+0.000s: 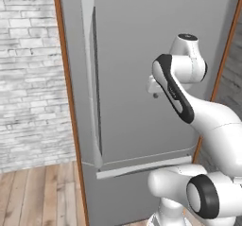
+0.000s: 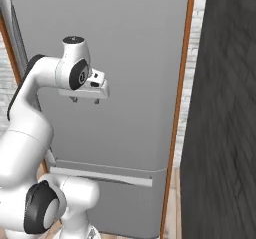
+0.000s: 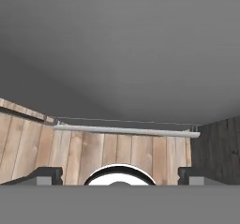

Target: Retrieve a lemon from the fridge and place it on the cutting board with the fish.

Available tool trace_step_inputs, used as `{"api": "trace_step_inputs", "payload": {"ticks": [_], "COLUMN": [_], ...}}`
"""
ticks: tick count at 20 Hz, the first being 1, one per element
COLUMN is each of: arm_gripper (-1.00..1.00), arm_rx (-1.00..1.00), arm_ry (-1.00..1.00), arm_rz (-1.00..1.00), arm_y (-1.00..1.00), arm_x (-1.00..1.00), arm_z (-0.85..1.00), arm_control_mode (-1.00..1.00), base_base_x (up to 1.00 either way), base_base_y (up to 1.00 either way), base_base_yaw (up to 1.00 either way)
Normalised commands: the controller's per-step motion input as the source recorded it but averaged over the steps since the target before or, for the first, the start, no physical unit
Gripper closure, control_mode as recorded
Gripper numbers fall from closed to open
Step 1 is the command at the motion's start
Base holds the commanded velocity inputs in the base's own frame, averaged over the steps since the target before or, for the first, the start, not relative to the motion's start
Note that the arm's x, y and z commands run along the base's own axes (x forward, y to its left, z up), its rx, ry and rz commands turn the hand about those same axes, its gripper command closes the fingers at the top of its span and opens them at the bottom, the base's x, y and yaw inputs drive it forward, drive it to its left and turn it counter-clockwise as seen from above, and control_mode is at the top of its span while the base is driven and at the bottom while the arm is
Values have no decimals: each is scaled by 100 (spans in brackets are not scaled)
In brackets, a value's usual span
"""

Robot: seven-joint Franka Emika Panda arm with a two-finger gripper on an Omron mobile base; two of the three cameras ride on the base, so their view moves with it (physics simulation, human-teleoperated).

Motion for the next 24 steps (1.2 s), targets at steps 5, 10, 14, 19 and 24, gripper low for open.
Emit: {"api": "trace_step_inputs", "payload": {"ticks": [5, 10, 14, 19, 24], "arm_gripper": [-100, -100, -100, -100, -100], "arm_rx": [0, 0, 0, 0, 0], "arm_ry": [0, 0, 0, 0, 0], "arm_rz": [0, 0, 0, 0, 0], "arm_y": [0, 0, 0, 0, 0], "arm_x": [0, 0, 0, 0, 0], "arm_z": [0, 0, 0, 0, 0], "arm_control_mode": [100, 100, 100, 100, 100], "base_base_x": [-8, -14, -13, -39, -42], "base_base_y": [53, 51, 52, 31, 34], "base_base_yaw": [0, -4, -9, -21, -23]}}
